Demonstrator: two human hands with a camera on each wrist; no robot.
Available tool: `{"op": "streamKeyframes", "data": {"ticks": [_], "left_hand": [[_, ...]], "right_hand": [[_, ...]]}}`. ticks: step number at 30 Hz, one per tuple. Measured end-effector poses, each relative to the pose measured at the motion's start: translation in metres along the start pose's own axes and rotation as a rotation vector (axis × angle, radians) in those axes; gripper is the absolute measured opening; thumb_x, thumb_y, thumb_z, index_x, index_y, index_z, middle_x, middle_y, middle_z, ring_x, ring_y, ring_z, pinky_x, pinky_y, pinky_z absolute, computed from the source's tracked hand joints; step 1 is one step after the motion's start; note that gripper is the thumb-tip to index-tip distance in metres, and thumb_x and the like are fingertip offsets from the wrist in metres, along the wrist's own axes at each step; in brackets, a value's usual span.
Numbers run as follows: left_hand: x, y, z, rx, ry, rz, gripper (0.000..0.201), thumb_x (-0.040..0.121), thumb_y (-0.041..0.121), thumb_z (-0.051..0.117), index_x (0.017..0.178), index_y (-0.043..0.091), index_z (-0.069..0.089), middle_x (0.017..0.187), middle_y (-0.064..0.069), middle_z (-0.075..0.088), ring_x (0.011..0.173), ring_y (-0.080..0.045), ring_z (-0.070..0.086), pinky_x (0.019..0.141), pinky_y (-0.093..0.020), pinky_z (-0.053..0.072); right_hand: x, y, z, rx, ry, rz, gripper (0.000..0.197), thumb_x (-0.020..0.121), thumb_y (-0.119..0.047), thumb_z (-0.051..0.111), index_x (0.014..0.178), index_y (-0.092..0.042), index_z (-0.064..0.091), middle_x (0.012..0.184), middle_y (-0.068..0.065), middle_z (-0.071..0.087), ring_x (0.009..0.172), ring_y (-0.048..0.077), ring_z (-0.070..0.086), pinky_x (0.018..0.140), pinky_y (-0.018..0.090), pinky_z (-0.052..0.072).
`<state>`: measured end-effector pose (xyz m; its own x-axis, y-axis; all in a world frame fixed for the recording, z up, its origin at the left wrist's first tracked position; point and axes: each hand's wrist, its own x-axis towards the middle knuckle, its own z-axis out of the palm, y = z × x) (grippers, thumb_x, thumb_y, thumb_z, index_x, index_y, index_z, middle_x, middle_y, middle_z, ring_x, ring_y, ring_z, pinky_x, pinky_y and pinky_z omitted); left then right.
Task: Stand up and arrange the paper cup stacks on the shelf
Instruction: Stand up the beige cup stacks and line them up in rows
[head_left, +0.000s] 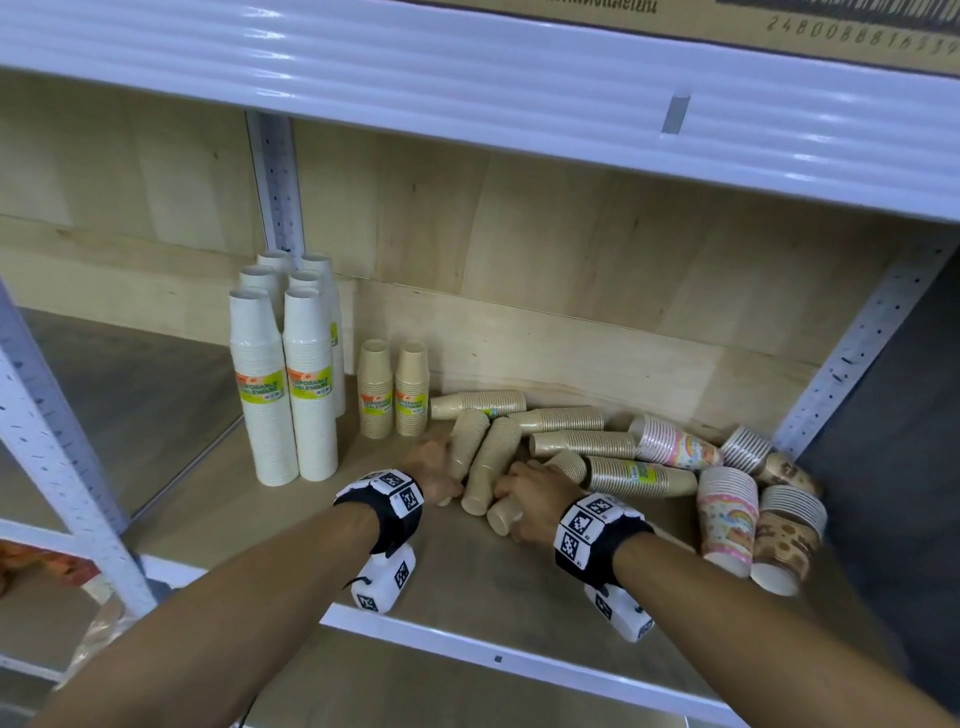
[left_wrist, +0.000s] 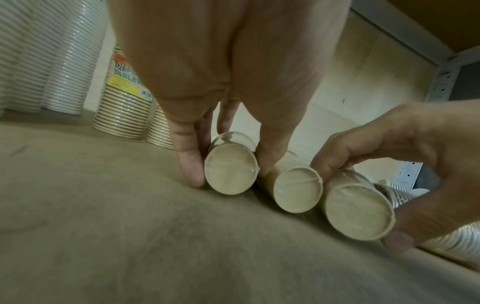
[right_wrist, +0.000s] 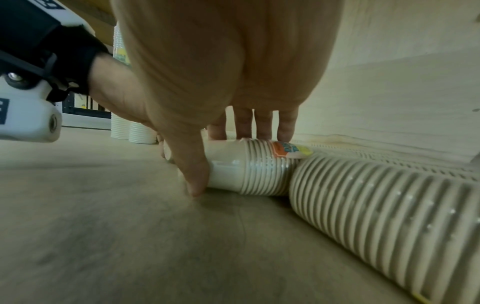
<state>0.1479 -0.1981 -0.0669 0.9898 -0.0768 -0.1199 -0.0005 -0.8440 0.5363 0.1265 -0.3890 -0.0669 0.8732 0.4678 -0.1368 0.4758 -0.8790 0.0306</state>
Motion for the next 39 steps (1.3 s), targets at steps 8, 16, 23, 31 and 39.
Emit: {"op": "streamKeyframes", "data": {"ticks": [8,16,23,31,39], "left_hand": [[0.000,0.000,-0.010,0.093,-0.026,-0.008,0.080,0.076,0.030,0.076,0.144,0.021,0.037,0.127,-0.005,0.058,0.111,-0.024,0.058,0.078,-0.030,0.045],[0.002,0.020,-0.043,0.169,0.035,0.008,0.051,0.083,0.030,0.070,0.127,0.011,0.053,0.123,-0.008,0.058,0.110,-0.025,0.059,0.081,-0.031,0.049],[0.002,0.041,-0.081,0.135,0.135,0.089,0.030,0.082,0.018,0.069,0.108,0.005,0.063,0.107,-0.011,0.065,0.095,-0.027,0.063,0.077,-0.035,0.055],[-0.001,0.057,-0.123,0.200,0.106,0.146,0.031,0.080,0.017,0.076,0.110,0.011,0.070,0.110,-0.004,0.067,0.100,-0.022,0.063,0.070,-0.025,0.046],[-0.013,0.054,-0.135,0.282,0.028,0.107,0.031,0.078,0.012,0.074,0.109,0.008,0.071,0.108,-0.008,0.069,0.096,-0.023,0.066,0.077,-0.030,0.056]], "right_hand": [[-0.003,0.001,-0.007,0.037,0.020,-0.005,0.043,0.084,-0.034,0.065,0.125,-0.029,0.056,0.121,0.002,0.051,0.115,0.024,0.047,0.096,0.035,0.034],[-0.002,0.007,-0.036,0.178,0.215,0.070,0.039,0.081,-0.031,0.063,0.116,-0.018,0.054,0.119,0.001,0.058,0.110,0.024,0.057,0.084,0.031,0.044],[0.003,0.021,-0.079,0.309,0.415,0.219,0.031,0.077,-0.027,0.066,0.103,-0.017,0.054,0.098,0.004,0.065,0.088,0.028,0.063,0.072,0.036,0.053],[0.006,0.010,-0.139,0.640,0.564,0.298,0.031,0.070,-0.034,0.063,0.098,-0.030,0.050,0.084,0.000,0.066,0.056,0.025,0.069,0.055,0.042,0.060],[0.018,-0.046,-0.129,0.705,0.453,0.268,0.031,0.076,-0.029,0.068,0.102,-0.021,0.053,0.090,0.002,0.064,0.060,0.011,0.061,0.044,0.019,0.042]]}}
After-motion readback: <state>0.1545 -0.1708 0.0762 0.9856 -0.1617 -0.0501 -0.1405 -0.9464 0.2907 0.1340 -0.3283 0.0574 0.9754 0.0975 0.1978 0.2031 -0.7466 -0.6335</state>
